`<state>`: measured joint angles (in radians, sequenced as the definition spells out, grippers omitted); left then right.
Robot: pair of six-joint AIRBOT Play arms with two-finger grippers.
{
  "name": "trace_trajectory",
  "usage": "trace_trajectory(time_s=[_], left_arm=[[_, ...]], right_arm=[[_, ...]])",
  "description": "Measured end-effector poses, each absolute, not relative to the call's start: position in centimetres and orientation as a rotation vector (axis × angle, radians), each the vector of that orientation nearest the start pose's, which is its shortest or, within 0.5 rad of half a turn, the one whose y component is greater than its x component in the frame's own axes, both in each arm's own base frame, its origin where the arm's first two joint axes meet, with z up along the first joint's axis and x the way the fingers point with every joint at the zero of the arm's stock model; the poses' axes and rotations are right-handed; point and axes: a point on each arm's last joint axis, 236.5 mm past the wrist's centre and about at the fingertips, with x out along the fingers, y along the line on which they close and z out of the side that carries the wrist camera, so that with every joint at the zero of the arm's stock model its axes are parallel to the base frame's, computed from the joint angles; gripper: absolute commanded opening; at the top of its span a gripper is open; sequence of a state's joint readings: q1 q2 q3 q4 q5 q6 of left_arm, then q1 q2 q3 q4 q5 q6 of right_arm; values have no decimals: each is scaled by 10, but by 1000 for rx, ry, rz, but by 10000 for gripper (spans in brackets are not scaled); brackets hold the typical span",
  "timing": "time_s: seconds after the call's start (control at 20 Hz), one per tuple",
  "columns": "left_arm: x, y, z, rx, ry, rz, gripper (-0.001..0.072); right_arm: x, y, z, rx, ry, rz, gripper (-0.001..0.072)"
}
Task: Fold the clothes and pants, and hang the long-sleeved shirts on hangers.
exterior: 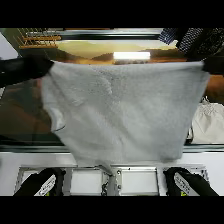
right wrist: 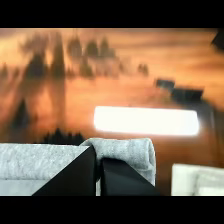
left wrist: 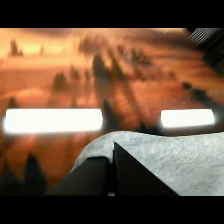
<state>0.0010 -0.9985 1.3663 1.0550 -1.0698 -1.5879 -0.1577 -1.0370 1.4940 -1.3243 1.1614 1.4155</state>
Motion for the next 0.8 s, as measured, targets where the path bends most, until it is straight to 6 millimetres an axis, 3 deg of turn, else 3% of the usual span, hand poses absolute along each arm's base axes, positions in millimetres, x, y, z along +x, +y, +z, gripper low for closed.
trace_trajectory(time_s=[0.1, 0.2, 0.35, 0.55, 0.7, 0.8], left_arm=[[433, -102, 177, -427, 808, -312, 6], [469, -101, 125, -436, 893, -289, 6], [512, -101, 67, -444, 980, -272, 6], [545, -96, 32, -447, 1015, -261, 6], [546, -91, 17, -447, 1042, -248, 6], [534, -87, -1, -435, 1086, -228, 6]], right_arm=[[436, -11, 188, 93, 813, 96, 13], [468, -9, 133, 105, 910, 105, 13], [510, -7, 79, 117, 950, 103, 13], [545, -1, 47, 193, 926, 89, 12], [545, 1, 32, 217, 940, 82, 12], [532, 3, 12, 227, 982, 77, 12]])
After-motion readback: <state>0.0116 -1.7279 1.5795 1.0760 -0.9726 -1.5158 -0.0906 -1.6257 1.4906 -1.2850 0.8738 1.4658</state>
